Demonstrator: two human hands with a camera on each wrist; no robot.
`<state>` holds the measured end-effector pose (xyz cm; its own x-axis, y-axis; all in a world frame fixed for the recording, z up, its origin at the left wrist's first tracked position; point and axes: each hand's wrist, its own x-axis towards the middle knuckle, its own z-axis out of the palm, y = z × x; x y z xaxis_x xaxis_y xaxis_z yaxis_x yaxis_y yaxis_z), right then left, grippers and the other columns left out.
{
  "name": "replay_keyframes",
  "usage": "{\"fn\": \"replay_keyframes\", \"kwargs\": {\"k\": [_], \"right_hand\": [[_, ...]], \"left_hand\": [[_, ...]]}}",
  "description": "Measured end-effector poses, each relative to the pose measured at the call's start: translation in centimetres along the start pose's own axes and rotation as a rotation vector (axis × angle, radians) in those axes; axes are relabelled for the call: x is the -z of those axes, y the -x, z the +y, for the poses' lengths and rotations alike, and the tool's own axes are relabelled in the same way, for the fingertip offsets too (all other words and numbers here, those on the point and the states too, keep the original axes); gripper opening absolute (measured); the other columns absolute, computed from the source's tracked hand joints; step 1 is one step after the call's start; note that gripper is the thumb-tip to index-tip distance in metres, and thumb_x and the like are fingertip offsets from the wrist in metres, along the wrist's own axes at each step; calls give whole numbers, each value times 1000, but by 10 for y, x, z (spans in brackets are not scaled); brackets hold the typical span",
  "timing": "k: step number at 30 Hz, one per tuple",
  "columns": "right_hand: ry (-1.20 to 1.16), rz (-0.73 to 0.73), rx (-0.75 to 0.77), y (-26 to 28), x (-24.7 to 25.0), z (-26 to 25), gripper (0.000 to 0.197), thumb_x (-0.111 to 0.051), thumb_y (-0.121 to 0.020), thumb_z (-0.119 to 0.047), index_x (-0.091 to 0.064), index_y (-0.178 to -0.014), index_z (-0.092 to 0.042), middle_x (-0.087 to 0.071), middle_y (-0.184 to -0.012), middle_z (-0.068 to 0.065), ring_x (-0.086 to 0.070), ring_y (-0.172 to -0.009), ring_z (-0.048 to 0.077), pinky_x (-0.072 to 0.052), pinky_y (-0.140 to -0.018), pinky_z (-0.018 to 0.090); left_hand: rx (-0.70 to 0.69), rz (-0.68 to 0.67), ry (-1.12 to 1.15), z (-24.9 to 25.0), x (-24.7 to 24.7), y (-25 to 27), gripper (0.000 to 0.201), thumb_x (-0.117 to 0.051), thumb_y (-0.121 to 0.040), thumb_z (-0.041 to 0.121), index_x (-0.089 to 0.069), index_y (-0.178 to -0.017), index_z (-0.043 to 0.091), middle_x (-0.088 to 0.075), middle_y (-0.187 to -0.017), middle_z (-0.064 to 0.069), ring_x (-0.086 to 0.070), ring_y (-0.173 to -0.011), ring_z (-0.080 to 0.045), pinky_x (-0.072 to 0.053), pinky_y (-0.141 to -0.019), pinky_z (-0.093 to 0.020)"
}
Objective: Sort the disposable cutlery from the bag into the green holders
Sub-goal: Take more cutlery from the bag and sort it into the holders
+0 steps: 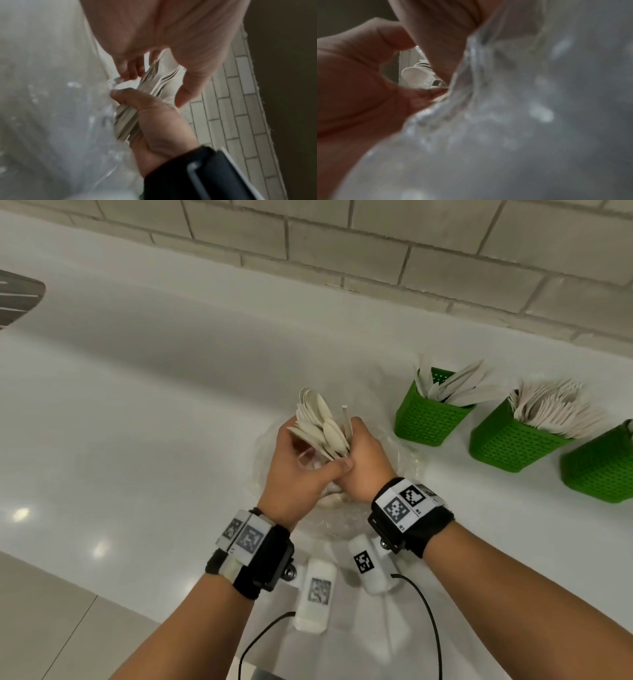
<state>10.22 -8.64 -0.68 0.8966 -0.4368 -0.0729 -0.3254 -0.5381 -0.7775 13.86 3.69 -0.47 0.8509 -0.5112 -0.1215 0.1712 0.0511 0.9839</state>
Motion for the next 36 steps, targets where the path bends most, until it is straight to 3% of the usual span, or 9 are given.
{"fn": "replay_keyframes", "kwargs": {"k": [3,7,10,13,16,21,24,28,36], "right_hand": [[-126,-66,-48,-7,4,2,44,-68,-69,-35,-53,-106,-16,-65,-89,-1,-64,-82,16,-57,-74,39],[-113,-170,-70,-10,0,11,48,-72,-68,-30,-57,-112,-16,-69,-97,1,-68,-89,19,-57,-78,40],[-169,-189,-96,-3,-6,3,41,-68,-80,-13,-53,-117,-5,-65,-103,6,-65,-95,24,-55,-84,43],[-358,-141,-65,9,-1,-16,55,-60,-80,-33,-48,-117,6,-55,-100,19,-59,-97,33,-47,-96,50],[-480,-2,11,24,30,-38,44,-51,-91,-37,-48,-105,5,-50,-95,31,-52,-86,28,-53,-83,45],[-482,86,46,64,83,-29,42,-60,-85,14,-52,-115,-13,-55,-96,-13,-58,-79,-19,-46,-71,4],[-414,231,53,92,122,-6,38,-66,-79,11,-57,-105,-16,-63,-97,-5,-64,-82,-11,-50,-71,10],[118,275,-20,113,159,30,31,-73,-79,-22,-67,-107,-8,-69,-103,6,-64,-96,19,-53,-83,39],[109,-1,-253,140,174,137,52,-87,-64,-26,-66,-111,-16,-67,-96,-3,-65,-88,13,-51,-76,22]], "left_hand": [[117,194,-149,1,-1,5,98,-89,-60,38,-36,-140,21,-49,-132,2,-50,-121,-11,-45,-97,-27],[369,99,93,3,-6,-3,87,-86,-72,24,-35,-141,8,-59,-128,-9,-61,-114,-23,-52,-86,-32],[197,54,89,3,-14,-10,50,-78,-78,8,-57,-123,2,-71,-110,-14,-69,-105,-26,-57,-84,-38],[39,46,41,19,-24,-5,51,-82,-75,8,-59,-120,5,-71,-111,-10,-69,-105,-21,-55,-93,-44],[-148,-18,-57,45,-35,2,52,-86,-69,12,-61,-113,2,-72,-105,-10,-69,-101,-19,-56,-90,-39],[-348,-234,-103,79,-79,18,58,-87,-67,19,-61,-114,-3,-70,-109,-9,-67,-105,-16,-52,-94,-32],[-374,-379,-83,77,-119,28,49,-84,-70,6,-59,-111,-2,-66,-100,1,-66,-99,-10,-52,-89,-25],[-257,-460,-6,49,-172,32,47,-83,-70,-1,-59,-111,-6,-69,-100,-3,-67,-95,-6,-52,-83,-19],[111,-537,-50,-41,-227,35,27,-77,-78,1,-72,-104,8,-74,-105,-12,-70,-102,-24,-54,-93,-41]]}}
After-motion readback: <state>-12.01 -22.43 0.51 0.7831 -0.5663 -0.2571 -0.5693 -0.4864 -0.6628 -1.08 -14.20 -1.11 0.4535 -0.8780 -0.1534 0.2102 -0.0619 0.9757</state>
